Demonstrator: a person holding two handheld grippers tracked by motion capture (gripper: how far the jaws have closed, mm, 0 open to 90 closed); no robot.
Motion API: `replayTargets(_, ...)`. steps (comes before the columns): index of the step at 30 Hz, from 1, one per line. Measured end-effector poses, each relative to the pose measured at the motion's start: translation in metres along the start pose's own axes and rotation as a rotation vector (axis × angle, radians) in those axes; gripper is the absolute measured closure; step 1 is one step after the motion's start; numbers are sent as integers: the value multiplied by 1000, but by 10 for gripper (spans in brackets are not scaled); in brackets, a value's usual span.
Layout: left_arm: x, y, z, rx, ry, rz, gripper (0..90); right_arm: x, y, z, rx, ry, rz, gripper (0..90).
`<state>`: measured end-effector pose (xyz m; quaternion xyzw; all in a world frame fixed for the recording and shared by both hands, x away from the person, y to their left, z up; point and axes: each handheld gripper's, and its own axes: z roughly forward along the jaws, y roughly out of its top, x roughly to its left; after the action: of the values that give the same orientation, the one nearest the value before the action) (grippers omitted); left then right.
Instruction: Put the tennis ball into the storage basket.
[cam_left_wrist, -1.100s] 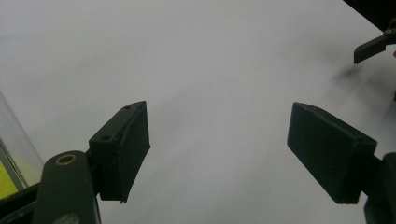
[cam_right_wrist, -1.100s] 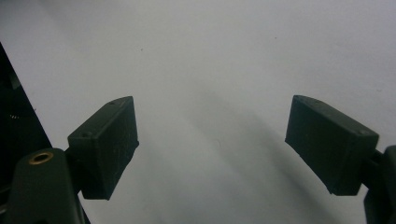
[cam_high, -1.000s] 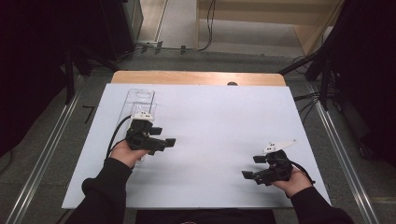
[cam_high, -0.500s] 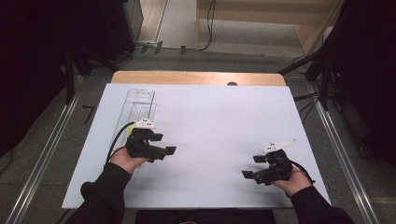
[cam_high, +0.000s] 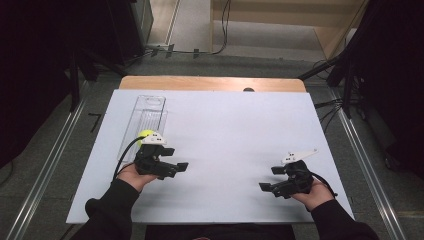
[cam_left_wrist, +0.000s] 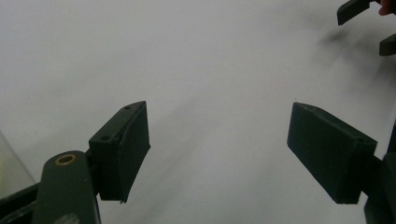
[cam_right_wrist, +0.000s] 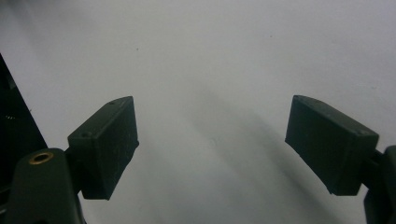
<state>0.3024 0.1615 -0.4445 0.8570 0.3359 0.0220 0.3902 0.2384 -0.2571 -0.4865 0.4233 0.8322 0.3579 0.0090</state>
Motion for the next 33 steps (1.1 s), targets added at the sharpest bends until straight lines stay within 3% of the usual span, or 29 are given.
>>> replayTargets(33,-2,-28,-8,19,-50,50,212,0,-1,0,3,-12,10,149)
